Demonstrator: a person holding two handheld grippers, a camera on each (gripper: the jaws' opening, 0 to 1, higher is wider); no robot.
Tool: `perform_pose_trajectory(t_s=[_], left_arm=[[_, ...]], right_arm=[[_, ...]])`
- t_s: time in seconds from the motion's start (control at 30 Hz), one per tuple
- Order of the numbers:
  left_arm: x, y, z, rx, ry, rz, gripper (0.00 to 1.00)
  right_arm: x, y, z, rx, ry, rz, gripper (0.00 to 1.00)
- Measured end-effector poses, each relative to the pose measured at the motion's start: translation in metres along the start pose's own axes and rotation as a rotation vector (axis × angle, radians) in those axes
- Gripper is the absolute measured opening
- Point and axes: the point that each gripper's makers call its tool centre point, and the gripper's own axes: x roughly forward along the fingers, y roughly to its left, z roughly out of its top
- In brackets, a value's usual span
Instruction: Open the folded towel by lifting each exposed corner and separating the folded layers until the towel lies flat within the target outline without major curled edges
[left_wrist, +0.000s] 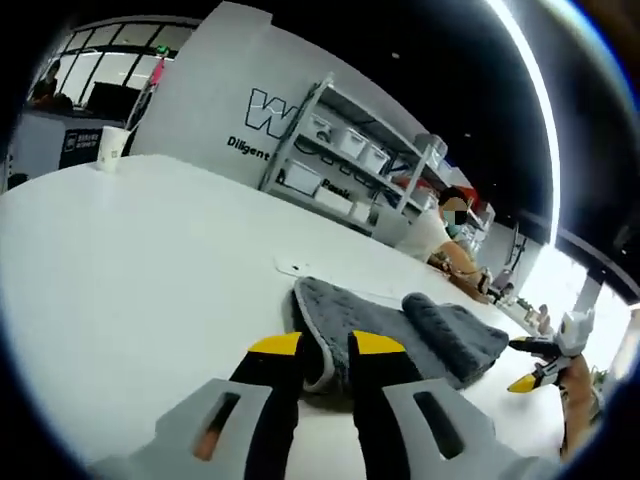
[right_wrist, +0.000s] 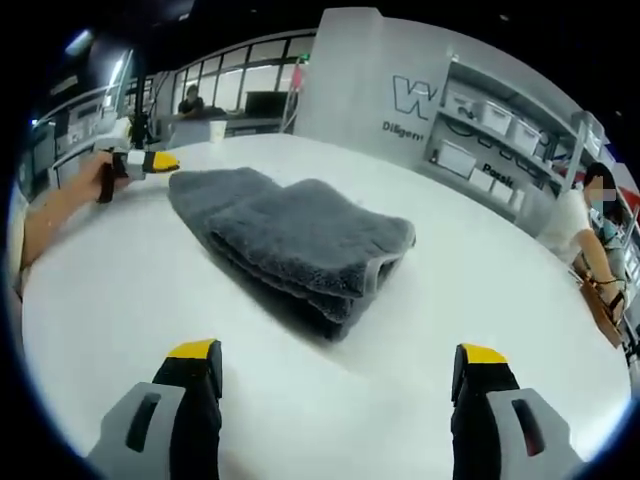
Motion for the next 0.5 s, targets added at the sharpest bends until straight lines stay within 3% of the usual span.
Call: perform_pose_trajectory(t_s=[0.2,0.37,0.5], left_arm=[[0.013,-0.002,-0.009,0.011,0.047,0.006,0.19],[0.019,0.001,-0.02,0.053,0.082,0.029,0.04],[0.019,0.007,-0.024,0.094,0.098,0.052,0.03]], right_arm=[[-0.001,0.001,0.0,-0.004,-0.001,0.003,0.95],[-0.001,0.0,-0.001,-0.005,0.003,0.001,0.95],[-0.001,0.0,-0.001,-0.006,0.003,0.001,0.95]])
